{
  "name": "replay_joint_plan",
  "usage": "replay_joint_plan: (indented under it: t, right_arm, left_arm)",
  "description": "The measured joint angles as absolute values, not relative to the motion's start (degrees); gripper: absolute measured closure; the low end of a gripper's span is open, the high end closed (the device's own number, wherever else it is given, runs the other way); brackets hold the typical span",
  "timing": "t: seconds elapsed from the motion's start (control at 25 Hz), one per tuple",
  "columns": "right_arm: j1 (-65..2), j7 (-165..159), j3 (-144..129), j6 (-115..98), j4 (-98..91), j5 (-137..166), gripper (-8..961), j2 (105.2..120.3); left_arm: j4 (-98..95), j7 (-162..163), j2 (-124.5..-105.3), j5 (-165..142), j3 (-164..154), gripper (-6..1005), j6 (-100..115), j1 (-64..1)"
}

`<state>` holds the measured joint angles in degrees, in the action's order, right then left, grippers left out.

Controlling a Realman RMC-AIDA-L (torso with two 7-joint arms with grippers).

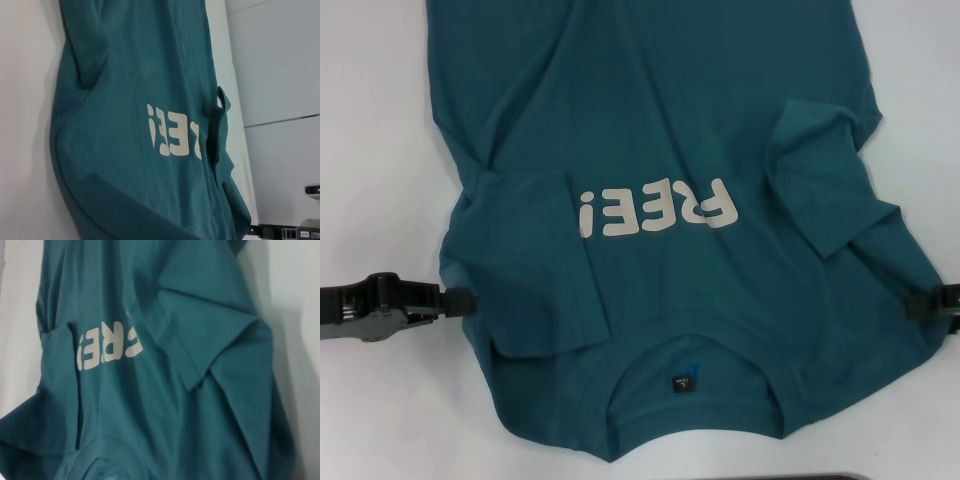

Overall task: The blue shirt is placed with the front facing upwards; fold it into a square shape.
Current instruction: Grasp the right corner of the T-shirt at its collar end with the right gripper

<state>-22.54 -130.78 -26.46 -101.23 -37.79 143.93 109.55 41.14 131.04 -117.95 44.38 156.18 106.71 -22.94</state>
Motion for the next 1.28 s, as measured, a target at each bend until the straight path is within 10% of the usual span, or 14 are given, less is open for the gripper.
replay_joint_plan:
  t: [0.96, 1.28]
  right_arm:
    - [-22.9, -131.16, -26.32, -100.53, -38.84, 144.63, 59, 110.77]
    - [-22.51, -130.97, -26.32, -100.45, -39.46, 144.95, 367, 110.4]
  left_arm:
    - [41.14, 131.04, -117.95, 44.38, 156.18, 996, 106.52, -22.63]
    - [41.13, 131.14, -117.95, 44.38, 156.18, 994, 106.54, -22.83]
